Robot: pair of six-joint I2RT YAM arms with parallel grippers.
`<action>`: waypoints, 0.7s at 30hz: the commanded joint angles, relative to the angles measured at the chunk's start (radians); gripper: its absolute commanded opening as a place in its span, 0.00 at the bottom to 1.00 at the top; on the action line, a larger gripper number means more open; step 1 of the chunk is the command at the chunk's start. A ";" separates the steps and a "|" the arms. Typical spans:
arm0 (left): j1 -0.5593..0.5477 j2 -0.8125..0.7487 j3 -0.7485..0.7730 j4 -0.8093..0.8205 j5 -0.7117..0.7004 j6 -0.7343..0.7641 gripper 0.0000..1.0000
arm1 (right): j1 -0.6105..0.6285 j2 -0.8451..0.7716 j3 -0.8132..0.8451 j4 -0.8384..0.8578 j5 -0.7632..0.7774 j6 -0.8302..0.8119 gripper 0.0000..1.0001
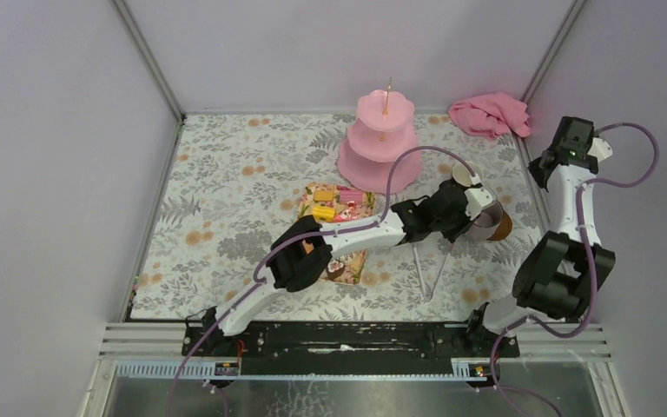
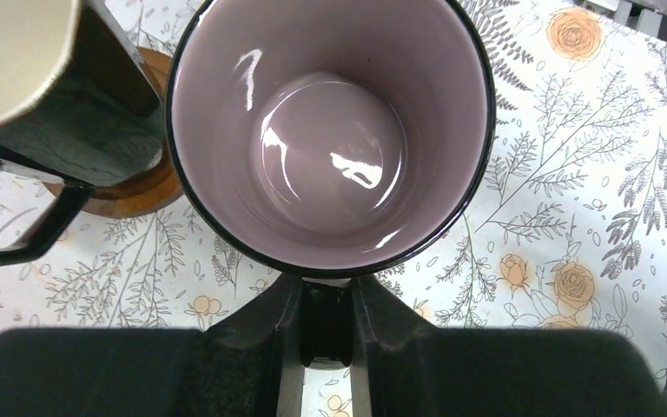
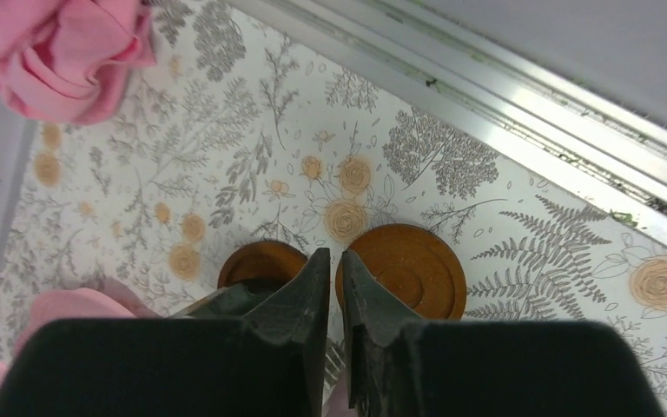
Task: Serve the afternoon tea
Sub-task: Move the coaster to the center of the board.
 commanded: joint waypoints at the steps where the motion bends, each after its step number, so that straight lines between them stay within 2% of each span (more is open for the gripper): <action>1: -0.006 -0.101 -0.019 0.198 -0.016 0.041 0.00 | -0.008 0.068 0.007 -0.026 -0.064 0.022 0.16; 8: -0.003 -0.155 -0.108 0.242 -0.019 0.064 0.00 | -0.012 0.157 -0.011 -0.025 -0.113 0.029 0.15; 14: -0.001 -0.180 -0.142 0.259 -0.005 0.066 0.00 | -0.017 0.296 0.012 -0.027 -0.170 0.045 0.12; 21: 0.004 -0.214 -0.191 0.285 -0.005 0.063 0.00 | -0.021 0.394 0.032 -0.020 -0.149 0.043 0.12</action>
